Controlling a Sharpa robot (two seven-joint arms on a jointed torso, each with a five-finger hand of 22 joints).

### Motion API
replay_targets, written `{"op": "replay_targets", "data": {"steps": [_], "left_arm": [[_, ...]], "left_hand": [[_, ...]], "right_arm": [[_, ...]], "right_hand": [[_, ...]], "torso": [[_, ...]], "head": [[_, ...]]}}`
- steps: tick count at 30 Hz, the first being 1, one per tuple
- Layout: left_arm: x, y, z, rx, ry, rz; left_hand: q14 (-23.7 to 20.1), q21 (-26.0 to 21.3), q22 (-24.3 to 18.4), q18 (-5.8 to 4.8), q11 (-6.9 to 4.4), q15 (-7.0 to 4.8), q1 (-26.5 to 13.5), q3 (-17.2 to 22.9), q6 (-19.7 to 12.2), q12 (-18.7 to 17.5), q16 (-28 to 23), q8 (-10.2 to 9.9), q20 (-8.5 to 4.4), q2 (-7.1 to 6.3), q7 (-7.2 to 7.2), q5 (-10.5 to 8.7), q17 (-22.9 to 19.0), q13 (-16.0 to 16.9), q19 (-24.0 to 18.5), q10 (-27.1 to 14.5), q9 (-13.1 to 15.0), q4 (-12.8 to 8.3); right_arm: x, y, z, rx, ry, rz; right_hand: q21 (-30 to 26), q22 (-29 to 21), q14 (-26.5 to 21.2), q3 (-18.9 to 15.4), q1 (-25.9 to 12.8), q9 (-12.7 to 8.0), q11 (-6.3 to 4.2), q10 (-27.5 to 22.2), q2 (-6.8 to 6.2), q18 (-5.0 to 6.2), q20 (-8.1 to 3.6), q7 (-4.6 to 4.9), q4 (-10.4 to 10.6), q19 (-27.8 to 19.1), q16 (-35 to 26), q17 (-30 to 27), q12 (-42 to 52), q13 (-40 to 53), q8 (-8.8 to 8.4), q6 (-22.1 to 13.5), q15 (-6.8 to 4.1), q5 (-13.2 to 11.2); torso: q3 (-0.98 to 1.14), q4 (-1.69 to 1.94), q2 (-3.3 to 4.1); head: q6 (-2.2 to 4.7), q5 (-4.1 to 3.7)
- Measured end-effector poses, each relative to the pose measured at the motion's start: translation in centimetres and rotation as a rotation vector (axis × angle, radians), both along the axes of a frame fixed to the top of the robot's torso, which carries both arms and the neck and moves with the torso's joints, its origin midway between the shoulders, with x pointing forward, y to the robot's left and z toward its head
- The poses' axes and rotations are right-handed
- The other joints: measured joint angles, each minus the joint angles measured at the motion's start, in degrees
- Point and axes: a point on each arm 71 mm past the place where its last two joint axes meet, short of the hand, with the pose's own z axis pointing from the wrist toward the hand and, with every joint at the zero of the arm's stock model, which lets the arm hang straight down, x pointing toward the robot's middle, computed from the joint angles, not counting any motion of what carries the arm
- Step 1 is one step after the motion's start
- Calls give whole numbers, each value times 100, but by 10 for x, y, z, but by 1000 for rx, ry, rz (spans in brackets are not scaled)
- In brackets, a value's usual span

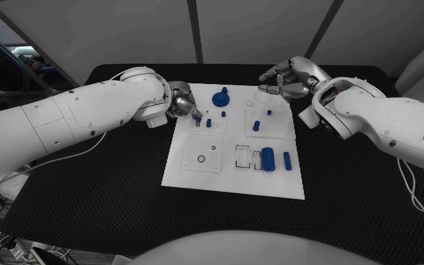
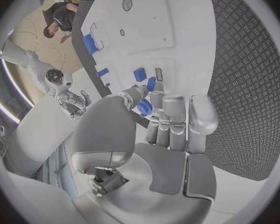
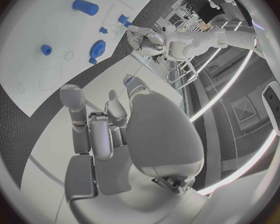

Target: Assemble the parts on the task board

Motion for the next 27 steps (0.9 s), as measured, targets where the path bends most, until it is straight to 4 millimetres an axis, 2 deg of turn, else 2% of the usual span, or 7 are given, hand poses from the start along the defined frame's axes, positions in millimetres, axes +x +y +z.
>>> {"op": "replay_targets", "data": {"steps": [15,27], "left_arm": [[-4,-3,-3,52,-23,-36],[-5,-5,-3,71,-14,-58]], "left_hand": [[0,39,33,-1,11,1,-32,62,21,0,0,-2,11,-71,-21,19,-1,10,29,14,84,-35],[0,38,32,-1,8,3,-25,75,21,0,0,20,11,-76,-21,20,-1,12,29,50,118,-48]], "right_arm": [[0,0,0,0,0,0],[0,-1,0,-1,1,-1]], "right_hand": [[0,1,0,0,0,0,0,0,0,0,0,0,0,0,0,0,0,0,0,0,0,0],[0,1,0,0,0,0,0,0,0,0,0,0,0,0,0,4,0,0,0,0,0,0]], "torso": [[-1,-1,0],[-1,-1,0]], "head": [[-17,10],[-29,22]]}}
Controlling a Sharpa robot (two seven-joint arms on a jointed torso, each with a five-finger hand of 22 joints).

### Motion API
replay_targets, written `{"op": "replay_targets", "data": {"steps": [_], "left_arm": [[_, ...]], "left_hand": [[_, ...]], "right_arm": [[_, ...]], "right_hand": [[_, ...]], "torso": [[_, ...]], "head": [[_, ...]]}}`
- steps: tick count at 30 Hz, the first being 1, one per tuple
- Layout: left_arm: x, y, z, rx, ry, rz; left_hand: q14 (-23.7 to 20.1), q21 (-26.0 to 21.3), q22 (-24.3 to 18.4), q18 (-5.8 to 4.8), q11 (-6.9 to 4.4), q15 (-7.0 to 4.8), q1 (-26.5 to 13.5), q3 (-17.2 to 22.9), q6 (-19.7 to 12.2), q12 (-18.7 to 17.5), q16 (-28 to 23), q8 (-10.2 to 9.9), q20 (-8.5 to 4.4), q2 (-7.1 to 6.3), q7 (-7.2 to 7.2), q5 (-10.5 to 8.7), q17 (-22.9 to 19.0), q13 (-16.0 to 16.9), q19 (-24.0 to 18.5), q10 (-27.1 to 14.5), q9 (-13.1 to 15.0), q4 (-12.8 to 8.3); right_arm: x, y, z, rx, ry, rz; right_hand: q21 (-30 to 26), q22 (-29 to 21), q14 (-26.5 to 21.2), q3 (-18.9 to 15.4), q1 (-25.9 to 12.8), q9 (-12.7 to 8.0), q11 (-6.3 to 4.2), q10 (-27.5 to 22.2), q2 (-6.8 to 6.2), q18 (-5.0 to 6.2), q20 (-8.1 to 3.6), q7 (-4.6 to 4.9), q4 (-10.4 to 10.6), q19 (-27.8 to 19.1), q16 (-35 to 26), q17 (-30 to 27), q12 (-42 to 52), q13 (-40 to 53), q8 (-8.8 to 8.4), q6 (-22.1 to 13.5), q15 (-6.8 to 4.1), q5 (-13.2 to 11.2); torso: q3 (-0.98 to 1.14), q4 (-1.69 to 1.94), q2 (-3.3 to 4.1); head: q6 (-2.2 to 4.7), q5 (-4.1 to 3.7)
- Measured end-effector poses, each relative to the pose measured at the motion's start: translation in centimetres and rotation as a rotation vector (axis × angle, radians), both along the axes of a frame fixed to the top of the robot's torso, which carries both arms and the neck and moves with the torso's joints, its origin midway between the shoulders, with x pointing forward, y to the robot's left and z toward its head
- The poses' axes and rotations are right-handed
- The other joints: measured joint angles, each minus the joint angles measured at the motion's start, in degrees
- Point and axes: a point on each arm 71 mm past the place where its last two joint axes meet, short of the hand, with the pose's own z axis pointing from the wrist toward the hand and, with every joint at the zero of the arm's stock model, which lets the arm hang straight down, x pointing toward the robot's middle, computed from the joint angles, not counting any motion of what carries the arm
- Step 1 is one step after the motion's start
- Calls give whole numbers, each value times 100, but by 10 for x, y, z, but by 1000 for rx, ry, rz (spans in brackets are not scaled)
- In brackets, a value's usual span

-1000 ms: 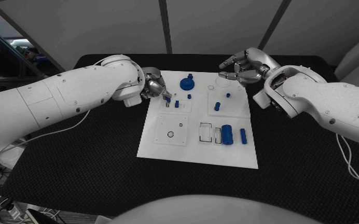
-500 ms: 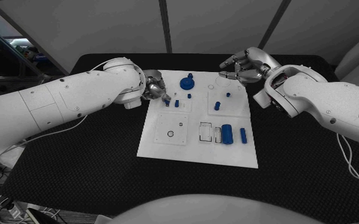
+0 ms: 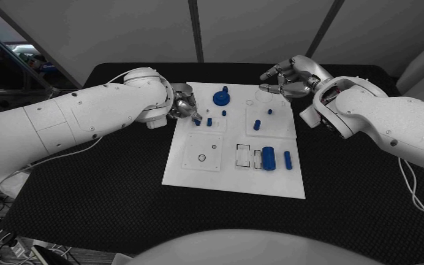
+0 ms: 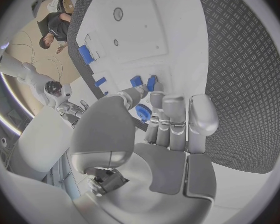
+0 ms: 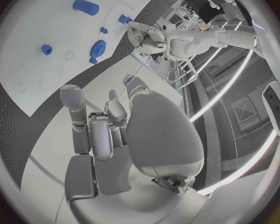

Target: Assemble the parts on the task board

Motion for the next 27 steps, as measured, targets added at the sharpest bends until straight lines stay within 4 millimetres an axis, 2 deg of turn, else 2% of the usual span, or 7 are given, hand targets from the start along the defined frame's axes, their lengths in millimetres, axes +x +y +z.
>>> {"op": "replay_targets", "data": {"steps": [27], "left_arm": [[5,-3,-3,33,21,-9]], "left_hand": [[6,0,10,0,-9,-22,-1,63,22,-1,0,1,-12,1,-22,19,-1,6,12,49,44,34]], "right_arm": [[0,-1,0,-1,1,0]], "right_hand": [[0,-4,0,0,0,0,0,0,0,0,0,0,0,0,0,-1,0,0,0,0,0,0]], "torso": [[1,-4,3]], "head": [[-34,-31]]}}
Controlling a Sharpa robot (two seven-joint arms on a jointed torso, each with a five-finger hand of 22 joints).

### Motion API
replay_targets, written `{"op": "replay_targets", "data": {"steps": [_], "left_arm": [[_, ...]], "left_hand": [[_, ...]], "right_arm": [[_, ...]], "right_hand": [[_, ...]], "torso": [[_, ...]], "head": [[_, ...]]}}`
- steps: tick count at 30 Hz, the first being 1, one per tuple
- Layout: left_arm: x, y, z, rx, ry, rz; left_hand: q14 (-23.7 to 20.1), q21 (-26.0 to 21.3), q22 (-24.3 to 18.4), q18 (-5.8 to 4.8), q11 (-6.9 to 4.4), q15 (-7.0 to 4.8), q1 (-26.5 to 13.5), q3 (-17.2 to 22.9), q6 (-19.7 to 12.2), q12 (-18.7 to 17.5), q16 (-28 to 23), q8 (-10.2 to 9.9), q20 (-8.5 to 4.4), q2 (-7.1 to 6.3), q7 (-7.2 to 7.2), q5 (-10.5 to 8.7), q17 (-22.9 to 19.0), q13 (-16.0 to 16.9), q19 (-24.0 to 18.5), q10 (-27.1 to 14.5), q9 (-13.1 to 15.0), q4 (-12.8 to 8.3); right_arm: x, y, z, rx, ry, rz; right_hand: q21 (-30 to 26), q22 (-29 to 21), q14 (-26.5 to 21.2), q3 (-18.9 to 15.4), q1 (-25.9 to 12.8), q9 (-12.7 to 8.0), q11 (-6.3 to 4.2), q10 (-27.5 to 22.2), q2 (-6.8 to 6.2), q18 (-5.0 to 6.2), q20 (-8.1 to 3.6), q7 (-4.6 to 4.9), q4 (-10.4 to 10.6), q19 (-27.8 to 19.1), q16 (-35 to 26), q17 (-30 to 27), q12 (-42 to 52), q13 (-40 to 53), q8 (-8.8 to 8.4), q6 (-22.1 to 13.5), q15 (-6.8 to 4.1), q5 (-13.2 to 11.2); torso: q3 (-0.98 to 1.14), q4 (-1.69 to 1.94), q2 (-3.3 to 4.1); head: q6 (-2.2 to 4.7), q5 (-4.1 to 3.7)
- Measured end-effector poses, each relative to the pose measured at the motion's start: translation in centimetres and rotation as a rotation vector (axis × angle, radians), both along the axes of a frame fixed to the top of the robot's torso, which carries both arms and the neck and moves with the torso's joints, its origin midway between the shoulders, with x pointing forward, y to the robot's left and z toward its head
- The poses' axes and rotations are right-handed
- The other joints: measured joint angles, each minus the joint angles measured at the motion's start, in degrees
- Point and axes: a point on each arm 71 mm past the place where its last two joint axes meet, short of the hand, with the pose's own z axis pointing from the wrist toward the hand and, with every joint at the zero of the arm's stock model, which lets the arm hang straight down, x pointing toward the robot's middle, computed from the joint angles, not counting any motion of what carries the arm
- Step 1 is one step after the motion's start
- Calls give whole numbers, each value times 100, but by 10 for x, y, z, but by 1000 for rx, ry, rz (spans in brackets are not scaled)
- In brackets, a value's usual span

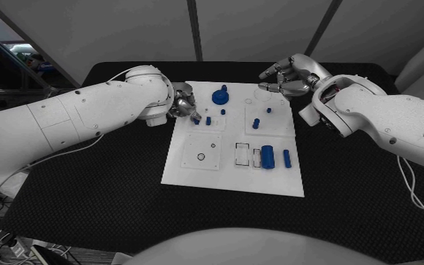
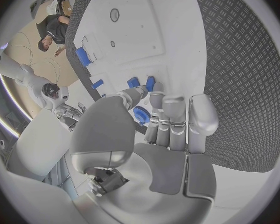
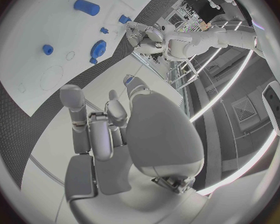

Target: Assemble the parts on the task board

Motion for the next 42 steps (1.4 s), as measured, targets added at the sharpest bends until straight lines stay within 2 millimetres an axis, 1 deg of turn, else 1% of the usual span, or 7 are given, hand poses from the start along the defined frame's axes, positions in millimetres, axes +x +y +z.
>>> {"op": "replay_targets", "data": {"steps": [7,11,13,17,22,34,42], "left_arm": [[0,-2,-3,6,10,-3],[1,-1,-4,7,13,1],[1,-1,-4,6,14,2],[1,-1,-4,5,14,4],[2,-1,-5,3,17,8],[0,5,-8,-10,13,31],[1,8,1,-46,-17,59]], "left_hand": [[13,57,67,-1,-36,-7,-227,33,94,0,0,66,-30,-32,-93,4,6,38,29,76,61,30],[15,89,114,-3,-191,-68,-415,84,195,0,0,111,-40,-57,-174,3,14,63,82,243,126,-29],[16,90,132,-3,-197,-84,-484,165,204,0,0,117,-60,-74,-183,-48,15,66,103,259,143,-207],[16,90,133,-4,-223,-84,-636,126,266,0,0,108,-60,-29,-204,-86,15,53,102,296,164,-344],[-6,90,143,-3,-257,-107,-778,-219,307,-35,0,39,-60,-20,-205,-114,15,50,102,338,186,-167],[-15,57,137,-4,-223,-117,-1146,-1492,419,-56,0,-124,-59,-14,-173,-131,20,56,102,284,211,444],[-15,-56,69,-3,-179,-116,-999,-1862,419,-200,0,-203,-59,130,-173,-131,20,-82,101,215,243,560]], "right_arm": [[0,-1,0,0,0,-1],[0,-1,0,0,0,-1],[0,-1,0,-1,0,-1],[0,-1,0,-1,0,-2],[0,-2,0,-1,0,-2],[0,-3,0,-1,0,-4],[0,-3,0,-2,0,-5]], "right_hand": [[0,0,0,0,0,0,0,0,0,0,0,0,0,0,0,0,0,0,0,0,0,0],[0,1,0,0,0,0,0,0,0,0,0,0,0,0,0,0,0,0,0,0,0,0],[0,1,0,0,0,0,0,0,0,0,0,0,0,0,0,-1,0,0,0,0,0,0],[0,1,0,0,0,0,0,0,0,0,0,0,0,0,0,-1,0,0,0,0,0,0],[-28,-12,0,0,0,0,0,0,0,0,0,0,0,0,-25,-1,0,-8,0,0,0,0],[-30,-17,0,0,0,0,0,0,0,0,0,0,0,0,-28,-1,0,-20,0,0,0,0],[-30,-17,0,0,0,0,0,0,0,0,0,0,0,0,-28,-2,0,-19,0,0,0,0]], "torso": [[2,0,0],[2,0,-2],[2,0,-3],[2,0,-5],[2,0,-5],[-1,3,-5],[-1,4,-5]], "head": [[-5,-15],[-8,-23],[-5,-24],[-1,-30],[10,-37],[38,-57],[46,-68]]}}
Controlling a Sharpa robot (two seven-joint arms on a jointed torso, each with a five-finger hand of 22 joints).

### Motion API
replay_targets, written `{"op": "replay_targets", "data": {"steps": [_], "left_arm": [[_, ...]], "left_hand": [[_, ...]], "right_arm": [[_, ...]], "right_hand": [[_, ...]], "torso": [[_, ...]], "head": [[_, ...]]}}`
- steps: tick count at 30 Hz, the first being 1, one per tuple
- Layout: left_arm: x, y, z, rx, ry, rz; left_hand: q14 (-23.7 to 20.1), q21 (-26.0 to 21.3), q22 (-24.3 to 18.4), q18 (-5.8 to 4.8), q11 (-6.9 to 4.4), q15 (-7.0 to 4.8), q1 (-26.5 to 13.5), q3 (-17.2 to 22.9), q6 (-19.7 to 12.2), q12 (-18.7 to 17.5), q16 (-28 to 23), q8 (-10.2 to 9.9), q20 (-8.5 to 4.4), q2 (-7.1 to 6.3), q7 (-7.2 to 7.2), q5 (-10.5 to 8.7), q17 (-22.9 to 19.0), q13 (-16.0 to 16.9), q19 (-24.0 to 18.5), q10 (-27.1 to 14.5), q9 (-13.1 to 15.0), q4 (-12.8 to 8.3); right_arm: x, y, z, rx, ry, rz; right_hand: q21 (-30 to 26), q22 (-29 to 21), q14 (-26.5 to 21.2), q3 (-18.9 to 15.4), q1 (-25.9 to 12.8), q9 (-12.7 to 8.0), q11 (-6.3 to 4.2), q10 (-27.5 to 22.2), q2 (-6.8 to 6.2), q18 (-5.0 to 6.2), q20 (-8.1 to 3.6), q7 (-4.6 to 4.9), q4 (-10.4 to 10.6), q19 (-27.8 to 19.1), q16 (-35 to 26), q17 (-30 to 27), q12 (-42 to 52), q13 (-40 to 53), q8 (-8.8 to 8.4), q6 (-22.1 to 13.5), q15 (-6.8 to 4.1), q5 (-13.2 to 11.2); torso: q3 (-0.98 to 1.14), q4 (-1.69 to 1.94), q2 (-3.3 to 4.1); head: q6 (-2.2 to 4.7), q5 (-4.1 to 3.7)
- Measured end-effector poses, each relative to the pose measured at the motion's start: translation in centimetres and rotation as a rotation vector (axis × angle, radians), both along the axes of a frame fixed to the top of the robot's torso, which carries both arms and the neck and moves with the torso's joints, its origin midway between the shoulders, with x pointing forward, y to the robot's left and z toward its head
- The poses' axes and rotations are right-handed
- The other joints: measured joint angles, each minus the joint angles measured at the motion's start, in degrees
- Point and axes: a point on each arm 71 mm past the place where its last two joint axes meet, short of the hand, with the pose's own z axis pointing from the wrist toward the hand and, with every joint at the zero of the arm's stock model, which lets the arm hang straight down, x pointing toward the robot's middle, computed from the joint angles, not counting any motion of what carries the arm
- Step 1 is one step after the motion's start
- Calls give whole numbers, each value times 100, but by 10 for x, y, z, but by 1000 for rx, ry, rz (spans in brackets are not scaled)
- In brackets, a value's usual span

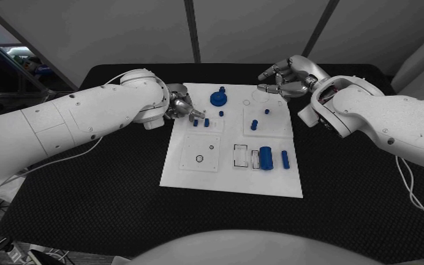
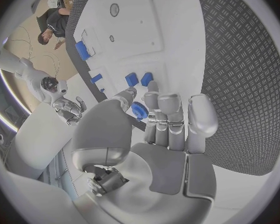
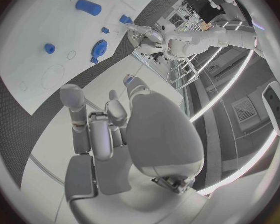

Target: Assemble the parts on the task board

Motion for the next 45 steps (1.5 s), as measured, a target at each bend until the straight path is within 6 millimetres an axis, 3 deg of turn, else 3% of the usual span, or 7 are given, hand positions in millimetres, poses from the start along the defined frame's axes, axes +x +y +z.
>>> {"op": "replay_targets", "data": {"steps": [9,12,19,22,28,33,45], "left_arm": [[5,3,16,-86,-72,49],[6,2,18,-131,-99,48],[7,-20,20,-257,-218,-37],[6,-27,19,-287,-278,-73],[4,-42,17,-292,-407,-182],[3,-57,13,-254,-479,-280],[6,-72,4,-147,-541,-392]], "left_hand": [[-94,-692,-620,0,169,138,420,-397,-477,-868,-191,-136,91,-82,223,0,-203,-1038,-447,-684,7,176],[96,-1705,-1508,6,332,257,843,-351,-905,-1045,947,-297,180,-51,406,0,952,-1159,-1168,-1160,-134,130],[-720,-2663,-2205,14,640,551,2040,351,-1201,-1861,402,-787,424,-265,720,0,64,-1836,-1769,-2112,-811,-449],[-903,-2744,-2248,498,647,581,2146,538,-1040,-2072,405,-941,463,-371,716,0,-81,-2115,-1752,-2055,-1080,-531],[-1269,-2883,-2335,141,700,616,2085,562,-970,-2387,79,-1132,524,-538,686,-43,-612,-2475,-1813,-2176,-1404,-579],[-1212,-2906,-2344,456,743,649,2115,530,-888,-2529,304,-1244,555,-568,667,-67,-552,-2710,-1783,-2279,-1615,-659],[-866,-2780,-2230,149,763,666,2147,563,-642,-2717,954,-1358,572,-536,624,-66,-172,-3107,-1597,-2337,-1955,-804]], "right_arm": [[0,0,0,0,0,-1],[1,-1,0,-1,0,-2],[1,-1,0,-1,0,-4],[1,-1,0,-1,0,-4],[1,-1,0,-1,0,-4],[1,0,0,0,0,-3],[1,2,0,1,0,1]], "right_hand": [[0,1,0,0,0,0,0,0,0,0,0,0,0,0,0,0,0,0,0,0,0,0],[0,1,0,0,0,0,0,0,0,0,0,0,0,0,0,0,0,1,0,0,0,0],[-42,-56,0,40,0,-8,12,-167,0,0,0,20,-1,0,-24,0,-170,-186,0,-21,0,16],[-57,-68,0,55,0,-8,10,-279,0,0,0,20,-6,0,-25,0,-305,-334,22,-21,0,26],[-57,-84,0,85,0,-7,-10,-299,0,0,0,3,-6,0,-25,0,-381,-423,22,-38,0,57],[-80,-104,0,84,0,-7,10,-320,0,0,0,3,-6,0,-24,-1,-416,-461,22,-39,0,92],[-80,-116,0,99,0,-7,10,-319,0,0,0,3,-20,-42,-24,-1,-416,-473,22,-39,0,92]], "torso": [[1,0,0],[3,1,1],[3,0,7],[3,1,7],[1,0,7],[1,0,7],[0,-6,7]], "head": [[5,-16],[13,-29],[30,-68],[34,-83],[41,-93],[52,-95],[58,-109]]}}
